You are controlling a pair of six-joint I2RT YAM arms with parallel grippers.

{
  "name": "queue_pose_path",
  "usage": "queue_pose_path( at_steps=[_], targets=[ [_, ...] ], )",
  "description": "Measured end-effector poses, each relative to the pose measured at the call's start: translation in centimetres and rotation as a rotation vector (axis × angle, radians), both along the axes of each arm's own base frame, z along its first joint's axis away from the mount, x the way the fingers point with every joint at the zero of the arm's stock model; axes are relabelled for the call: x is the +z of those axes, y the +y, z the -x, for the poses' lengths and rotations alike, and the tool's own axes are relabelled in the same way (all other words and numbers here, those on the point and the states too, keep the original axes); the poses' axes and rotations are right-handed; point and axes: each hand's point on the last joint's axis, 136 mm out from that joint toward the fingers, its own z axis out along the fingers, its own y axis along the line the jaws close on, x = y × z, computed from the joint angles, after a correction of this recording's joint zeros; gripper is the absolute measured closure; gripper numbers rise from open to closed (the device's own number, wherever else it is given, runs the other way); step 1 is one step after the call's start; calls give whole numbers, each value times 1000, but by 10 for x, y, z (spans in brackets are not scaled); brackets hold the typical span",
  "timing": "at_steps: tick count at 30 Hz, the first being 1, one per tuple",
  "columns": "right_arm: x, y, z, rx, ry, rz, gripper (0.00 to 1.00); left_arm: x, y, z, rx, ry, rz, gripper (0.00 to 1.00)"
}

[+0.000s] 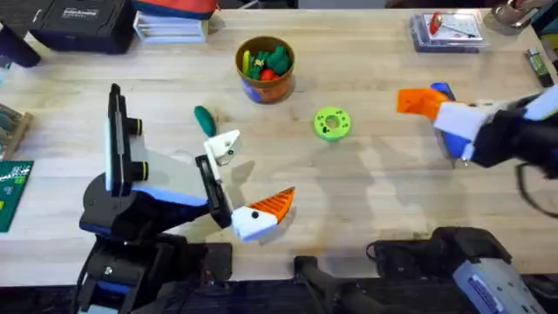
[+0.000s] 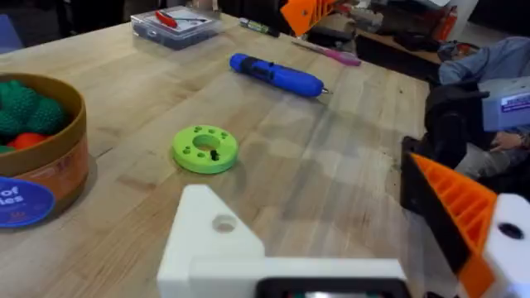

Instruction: Pick up the gripper from the table and insert it into the empty holder that is missing its gripper. Then pick up a screw, insert it into the mounting hole, and use the screwdriver to tighten it. Finally, clean up the table by picking up the vegetable and placing it into the bucket.

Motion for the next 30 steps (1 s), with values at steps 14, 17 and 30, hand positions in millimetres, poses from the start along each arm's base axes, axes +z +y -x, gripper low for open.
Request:
queue_pose_path(
  at_steps=[14,17,30],
  targets=[
    [-62,44,28,-171,459,-607,994,0,0,0,0,0,0,15],
    [-59,50,31,-162,490,-648,994,0,0,0,0,0,0,15],
    [-41,104,21,51,556,-715,994,0,0,0,0,0,0,15]
  ],
)
